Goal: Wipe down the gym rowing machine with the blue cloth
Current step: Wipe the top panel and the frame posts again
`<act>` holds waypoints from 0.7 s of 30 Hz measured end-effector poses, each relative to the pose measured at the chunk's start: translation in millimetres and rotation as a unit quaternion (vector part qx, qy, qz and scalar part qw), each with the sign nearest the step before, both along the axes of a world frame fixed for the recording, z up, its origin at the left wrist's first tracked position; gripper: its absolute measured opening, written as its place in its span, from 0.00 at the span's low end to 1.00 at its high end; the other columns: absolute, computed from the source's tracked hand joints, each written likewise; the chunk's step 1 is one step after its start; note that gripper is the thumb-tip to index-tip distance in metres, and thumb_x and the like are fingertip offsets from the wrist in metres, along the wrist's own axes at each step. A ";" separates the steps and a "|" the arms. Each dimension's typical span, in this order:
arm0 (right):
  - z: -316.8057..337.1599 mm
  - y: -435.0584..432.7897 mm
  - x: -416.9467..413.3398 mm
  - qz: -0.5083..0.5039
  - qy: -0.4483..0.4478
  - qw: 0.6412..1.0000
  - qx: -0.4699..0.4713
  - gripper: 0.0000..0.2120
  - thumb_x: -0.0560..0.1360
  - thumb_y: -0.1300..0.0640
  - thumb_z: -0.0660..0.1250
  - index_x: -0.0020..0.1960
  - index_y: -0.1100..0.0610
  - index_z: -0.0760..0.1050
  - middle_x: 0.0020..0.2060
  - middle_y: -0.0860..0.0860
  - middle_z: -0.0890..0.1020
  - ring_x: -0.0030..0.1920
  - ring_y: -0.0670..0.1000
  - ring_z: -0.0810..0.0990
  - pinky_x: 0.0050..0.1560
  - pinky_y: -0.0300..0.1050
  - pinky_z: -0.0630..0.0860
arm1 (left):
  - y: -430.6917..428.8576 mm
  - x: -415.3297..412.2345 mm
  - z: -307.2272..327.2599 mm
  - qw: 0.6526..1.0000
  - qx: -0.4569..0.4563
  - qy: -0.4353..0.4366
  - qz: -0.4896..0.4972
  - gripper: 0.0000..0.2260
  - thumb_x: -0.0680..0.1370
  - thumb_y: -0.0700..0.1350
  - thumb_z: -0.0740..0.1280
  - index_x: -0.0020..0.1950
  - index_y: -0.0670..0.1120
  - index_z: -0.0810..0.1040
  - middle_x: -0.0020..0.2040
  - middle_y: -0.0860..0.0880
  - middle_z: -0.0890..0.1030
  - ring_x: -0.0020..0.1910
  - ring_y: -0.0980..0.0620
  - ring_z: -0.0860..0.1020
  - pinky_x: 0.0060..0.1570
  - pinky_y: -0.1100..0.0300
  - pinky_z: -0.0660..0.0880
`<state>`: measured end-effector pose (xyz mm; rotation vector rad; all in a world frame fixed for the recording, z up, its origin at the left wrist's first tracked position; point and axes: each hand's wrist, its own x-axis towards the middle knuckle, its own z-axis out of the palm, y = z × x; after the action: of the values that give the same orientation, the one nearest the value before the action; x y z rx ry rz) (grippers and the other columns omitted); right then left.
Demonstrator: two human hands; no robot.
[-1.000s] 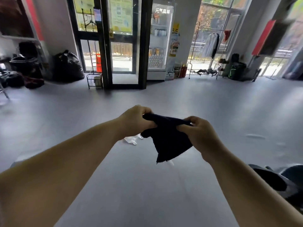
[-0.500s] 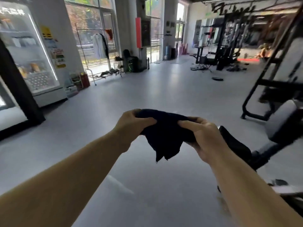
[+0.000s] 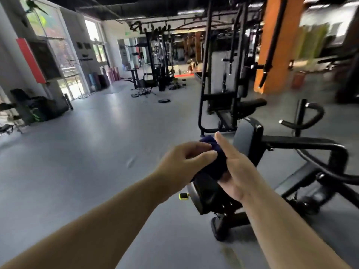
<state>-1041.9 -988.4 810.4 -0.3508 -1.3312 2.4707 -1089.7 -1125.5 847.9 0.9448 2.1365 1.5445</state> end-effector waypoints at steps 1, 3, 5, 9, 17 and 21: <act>1.8 11.0 -1.2 -0.008 0.002 1.000 0.009 0.22 0.74 0.52 0.70 0.62 0.65 0.75 0.49 0.63 0.83 0.46 0.61 0.83 0.45 0.53 0.80 | 7.7 -8.7 -2.5 0.999 -0.001 -0.011 -0.039 0.06 0.77 0.53 0.67 0.48 0.57 0.84 0.47 0.52 0.85 0.49 0.52 0.83 0.52 0.60 0.79; 7.7 45.0 -3.7 -0.064 -0.015 0.998 0.020 0.22 0.73 0.62 0.70 0.66 0.66 0.72 0.50 0.64 0.83 0.45 0.61 0.84 0.40 0.50 0.80 | 37.6 -35.7 -3.9 0.998 0.016 0.002 -0.054 0.09 0.79 0.49 0.66 0.47 0.56 0.85 0.46 0.50 0.85 0.51 0.48 0.82 0.59 0.49 0.77; 17.5 76.6 -4.9 -0.134 -0.019 0.990 0.041 0.18 0.75 0.66 0.68 0.65 0.65 0.74 0.50 0.63 0.84 0.45 0.58 0.85 0.37 0.47 0.80 | 74.8 -66.9 -0.8 0.998 0.033 0.044 -0.037 0.07 0.79 0.45 0.68 0.49 0.56 0.83 0.47 0.54 0.84 0.49 0.52 0.81 0.55 0.51 0.77; 44.3 121.0 -3.1 -0.249 0.029 0.964 0.086 0.14 0.73 0.66 0.69 0.58 0.58 0.79 0.50 0.59 0.85 0.48 0.58 0.85 0.44 0.50 0.81 | 159.1 -107.2 16.2 0.970 0.041 -0.061 -0.230 0.26 0.71 0.51 0.73 0.67 0.57 0.71 0.63 0.51 0.78 0.59 0.52 0.79 0.54 0.59 0.76; 79.9 201.1 47.6 -0.517 -0.116 0.809 0.254 0.12 0.73 0.63 0.73 0.53 0.52 0.80 0.44 0.52 0.86 0.43 0.52 0.85 0.35 0.44 0.80 | 325.3 -79.4 39.0 0.859 0.020 -0.126 -0.497 0.13 0.76 0.42 0.71 0.60 0.49 0.78 0.53 0.49 0.85 0.52 0.49 0.84 0.48 0.56 0.81; 119.9 255.5 94.5 -0.596 -0.186 0.707 0.332 0.07 0.74 0.60 0.74 0.48 0.49 0.82 0.41 0.48 0.86 0.45 0.50 0.85 0.45 0.49 0.83 | 410.9 -22.7 61.8 0.818 0.076 -0.206 -0.531 0.07 0.79 0.39 0.67 0.56 0.42 0.80 0.51 0.44 0.85 0.52 0.46 0.84 0.53 0.50 0.80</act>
<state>-947.4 -732.9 930.3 -1.1039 -1.3356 0.7938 -1112.4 -714.6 909.7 1.3498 0.8549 1.1324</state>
